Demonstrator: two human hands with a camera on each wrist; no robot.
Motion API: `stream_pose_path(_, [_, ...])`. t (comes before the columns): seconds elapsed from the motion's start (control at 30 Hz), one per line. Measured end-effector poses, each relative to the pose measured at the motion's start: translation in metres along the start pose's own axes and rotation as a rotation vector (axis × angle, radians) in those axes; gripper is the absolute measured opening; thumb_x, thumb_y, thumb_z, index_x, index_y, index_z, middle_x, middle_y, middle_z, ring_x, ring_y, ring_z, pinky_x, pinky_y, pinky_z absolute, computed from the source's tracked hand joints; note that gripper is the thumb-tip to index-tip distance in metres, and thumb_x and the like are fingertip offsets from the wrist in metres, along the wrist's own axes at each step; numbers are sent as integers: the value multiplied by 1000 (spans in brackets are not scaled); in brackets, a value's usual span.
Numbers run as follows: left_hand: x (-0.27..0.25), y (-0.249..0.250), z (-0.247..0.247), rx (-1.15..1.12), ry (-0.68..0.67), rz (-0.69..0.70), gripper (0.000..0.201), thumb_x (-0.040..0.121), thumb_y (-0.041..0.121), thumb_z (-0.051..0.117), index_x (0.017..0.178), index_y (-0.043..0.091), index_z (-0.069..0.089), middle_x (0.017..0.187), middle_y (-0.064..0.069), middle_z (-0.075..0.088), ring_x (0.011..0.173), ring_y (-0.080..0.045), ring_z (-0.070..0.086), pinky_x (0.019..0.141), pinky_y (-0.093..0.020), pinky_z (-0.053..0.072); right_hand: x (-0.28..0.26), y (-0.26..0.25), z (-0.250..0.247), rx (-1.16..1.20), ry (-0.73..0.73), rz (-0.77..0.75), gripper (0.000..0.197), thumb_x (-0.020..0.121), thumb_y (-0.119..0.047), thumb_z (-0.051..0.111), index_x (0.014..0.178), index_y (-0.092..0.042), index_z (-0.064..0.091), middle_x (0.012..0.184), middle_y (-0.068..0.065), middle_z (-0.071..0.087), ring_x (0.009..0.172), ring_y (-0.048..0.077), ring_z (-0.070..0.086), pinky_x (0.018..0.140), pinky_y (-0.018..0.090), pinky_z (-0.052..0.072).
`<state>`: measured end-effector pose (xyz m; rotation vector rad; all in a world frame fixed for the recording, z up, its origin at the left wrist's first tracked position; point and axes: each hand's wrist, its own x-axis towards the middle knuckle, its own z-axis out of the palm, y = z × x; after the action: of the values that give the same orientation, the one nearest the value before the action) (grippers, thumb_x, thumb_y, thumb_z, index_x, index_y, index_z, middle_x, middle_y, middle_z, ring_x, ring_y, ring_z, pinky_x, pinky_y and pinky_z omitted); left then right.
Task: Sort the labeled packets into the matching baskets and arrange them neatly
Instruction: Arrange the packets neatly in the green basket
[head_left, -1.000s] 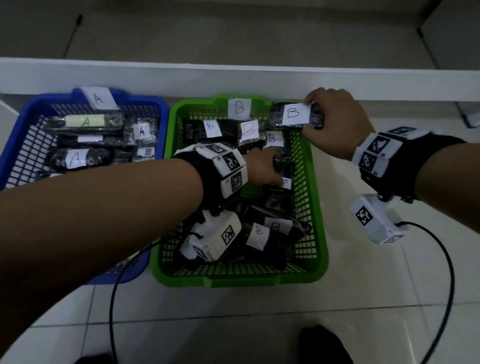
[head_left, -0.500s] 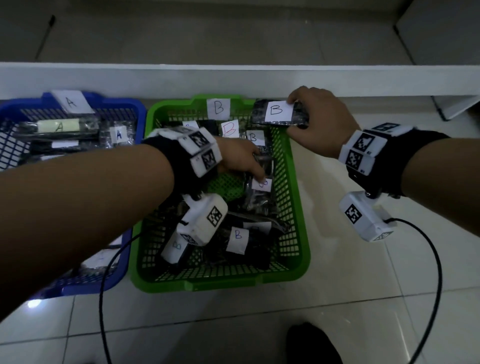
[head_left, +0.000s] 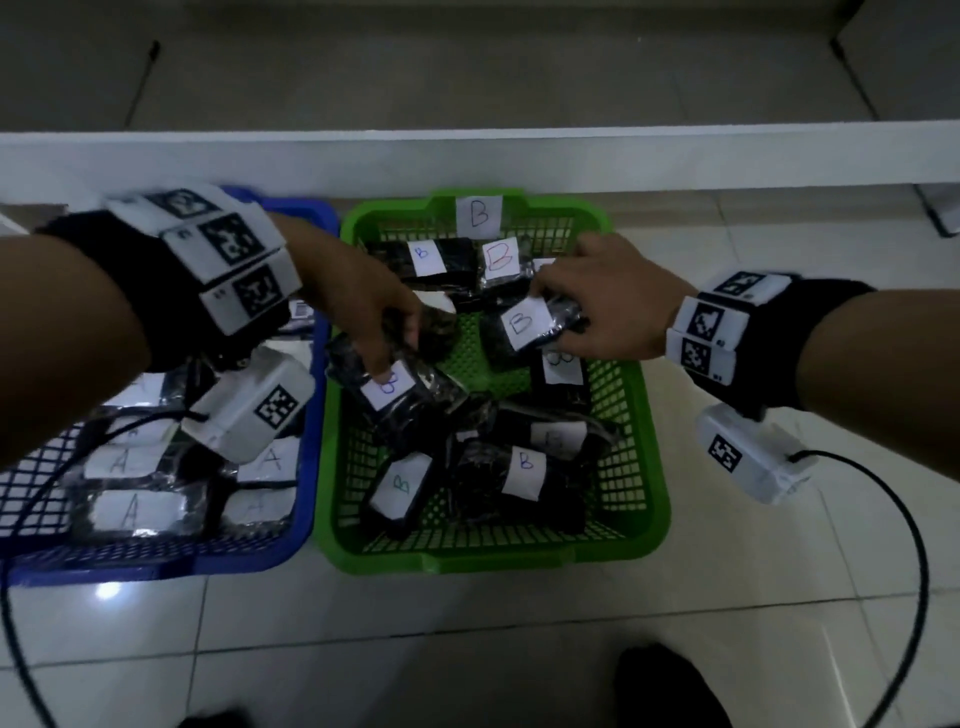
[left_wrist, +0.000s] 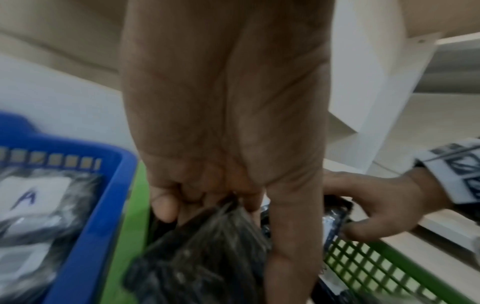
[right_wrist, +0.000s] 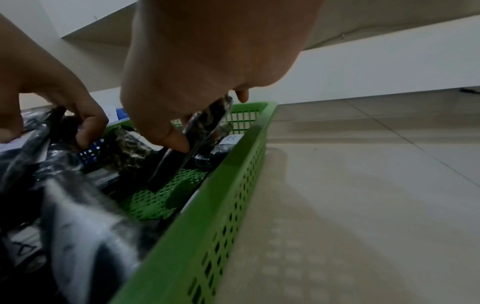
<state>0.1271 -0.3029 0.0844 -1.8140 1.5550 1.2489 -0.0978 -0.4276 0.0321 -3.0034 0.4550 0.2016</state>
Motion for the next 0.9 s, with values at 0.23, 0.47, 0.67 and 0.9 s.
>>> stream_pose_path(0.23, [4,9,-1,298,50,-8,49,89,38,59,133,17,51,123,1,55,107,-17,50,83,-24,35,12,-5,-1,62,-6,57,41,72,-42,59,104,-17,53,94,5,65,89,22,42,72,34,39])
stream_pose_path(0.47, [8,39,10,585,355,107,21,89,24,53,80,7,61,68,-3,51,69,-24,50,66,-34,47,10,13,-22,81,312,217,39,68,-43,44,91,-12,53,76,10,58,82,28,46,70,34,31])
stream_pose_path(0.67, [51,93,8,53,424,174,33,96,27,43,76,5,56,74,-6,51,67,-18,48,54,-24,36,-12,44,-24,53,310,343,37,68,-38,50,93,-11,51,77,12,59,86,32,47,69,38,38])
stream_pose_path(0.9, [94,107,23,-657,323,18,31,95,19,50,67,21,39,71,5,44,60,-7,44,57,-18,42,-30,50,-12,92,293,262,47,65,-43,44,95,-8,52,82,13,58,84,30,47,68,35,36])
